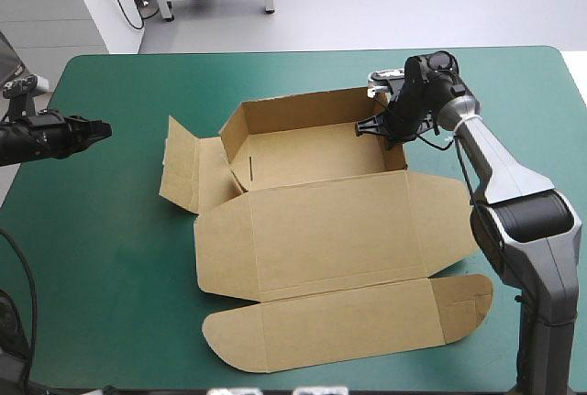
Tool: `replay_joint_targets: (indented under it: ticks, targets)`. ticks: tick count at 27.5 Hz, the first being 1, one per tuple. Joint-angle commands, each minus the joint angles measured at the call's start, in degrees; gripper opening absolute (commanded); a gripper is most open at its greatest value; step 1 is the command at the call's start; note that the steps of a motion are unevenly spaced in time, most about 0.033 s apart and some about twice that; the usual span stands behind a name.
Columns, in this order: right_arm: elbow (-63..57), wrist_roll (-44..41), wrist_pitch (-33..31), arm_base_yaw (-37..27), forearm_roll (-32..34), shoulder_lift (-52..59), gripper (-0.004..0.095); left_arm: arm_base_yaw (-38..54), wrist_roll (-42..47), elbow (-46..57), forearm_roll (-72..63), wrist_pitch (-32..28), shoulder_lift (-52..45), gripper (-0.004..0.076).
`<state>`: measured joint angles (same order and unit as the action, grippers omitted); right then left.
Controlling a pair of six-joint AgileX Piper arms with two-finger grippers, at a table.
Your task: Fold the box
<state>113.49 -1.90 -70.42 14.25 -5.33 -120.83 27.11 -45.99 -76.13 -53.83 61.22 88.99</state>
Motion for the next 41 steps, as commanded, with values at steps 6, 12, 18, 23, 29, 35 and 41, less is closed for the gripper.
replay_joint_targets:
  ticks: [6,12,18,23,29,35,41]
  targets:
    - [1.4,6.2,-1.0,-0.6,-1.8,13.5,-0.0019,0.0,-0.2,-1.3,-3.7,-0.5,-2.0,-0.0008]
    - [1.4,5.6,-1.0,-2.8,-1.8,25.2,-0.002,0.7,0.3,-1.3,-4.0,-5.3,-0.7,-0.0008]
    - [1.4,5.5,-1.0,-5.1,-6.4,30.2,-0.0019,0.9,0.3,-1.3,-3.3,-5.5,1.2,-0.0008]
    - [1.4,6.0,-1.0,-5.1,-10.8,31.2,-0.002,0.2,0.3,-1.3,-6.0,-5.2,3.6,-0.0008]
    - [1.4,7.6,1.8,-5.1,-17.3,30.9,-0.0019,-4.1,0.3,-1.3,-8.2,-5.0,6.7,-0.0008]
    - [1.4,8.4,3.4,-5.1,-17.8,30.0,-0.0019,-12.7,1.6,-1.3,-10.4,-5.0,8.8,-0.0008]
    - [1.4,7.4,4.9,-5.1,-13.3,28.2,-0.0019,-17.8,3.6,-1.3,-14.8,-3.6,8.3,-0.0008]
